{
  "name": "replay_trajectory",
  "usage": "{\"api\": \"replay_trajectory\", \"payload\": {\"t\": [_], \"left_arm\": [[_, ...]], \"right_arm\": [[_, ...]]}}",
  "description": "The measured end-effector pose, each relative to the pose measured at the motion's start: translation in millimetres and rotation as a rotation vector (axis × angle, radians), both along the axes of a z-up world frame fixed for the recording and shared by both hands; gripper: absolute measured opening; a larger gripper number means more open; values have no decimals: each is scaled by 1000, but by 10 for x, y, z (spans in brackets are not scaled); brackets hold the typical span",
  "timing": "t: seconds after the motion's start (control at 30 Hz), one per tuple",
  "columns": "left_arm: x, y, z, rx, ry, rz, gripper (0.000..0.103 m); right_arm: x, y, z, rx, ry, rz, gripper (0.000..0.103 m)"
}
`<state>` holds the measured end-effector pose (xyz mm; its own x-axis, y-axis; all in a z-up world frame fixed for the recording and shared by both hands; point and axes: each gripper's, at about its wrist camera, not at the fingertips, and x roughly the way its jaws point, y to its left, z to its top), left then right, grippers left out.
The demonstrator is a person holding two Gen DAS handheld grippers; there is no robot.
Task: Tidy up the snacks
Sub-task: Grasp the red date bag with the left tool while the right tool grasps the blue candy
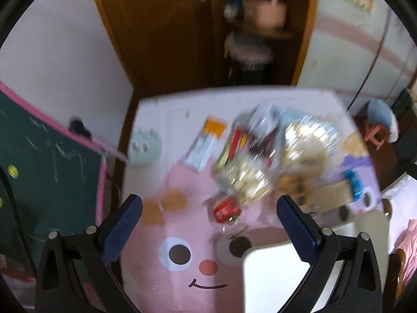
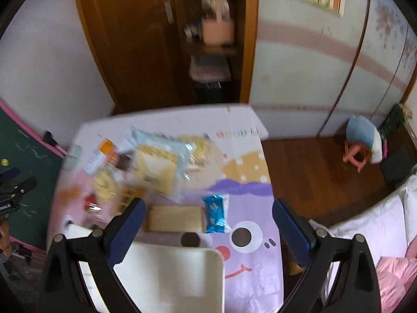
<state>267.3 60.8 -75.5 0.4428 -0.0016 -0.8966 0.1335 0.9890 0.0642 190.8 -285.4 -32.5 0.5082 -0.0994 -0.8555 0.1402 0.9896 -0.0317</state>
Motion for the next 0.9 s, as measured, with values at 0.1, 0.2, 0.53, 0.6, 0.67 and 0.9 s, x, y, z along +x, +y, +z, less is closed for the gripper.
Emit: {"api": "replay_trajectory", "payload": {"t": [0.1, 0.2, 0.53, 0.6, 0.67, 0.9], "left_arm": [[229, 76, -548, -14, 115, 42, 102], [346, 120, -1002, -19, 204, 75, 100], [515, -40, -1531, -38, 332, 87, 91], [515, -56, -1576, -59, 358, 98, 86], [534, -63, -1608, -76, 369, 105, 84], [511, -164, -1584, -117, 376, 86, 53]], "right_arm": [[253, -105, -469, 8, 114, -25, 88], [452, -188, -880, 33, 226, -57, 77], [735, -228, -1630, 2, 439, -76, 62], [744, -231, -1726, 2, 474, -80, 55], [735, -234, -1804, -4, 502, -77, 53], [755, -236, -1788, 41, 492, -61, 30]]}}
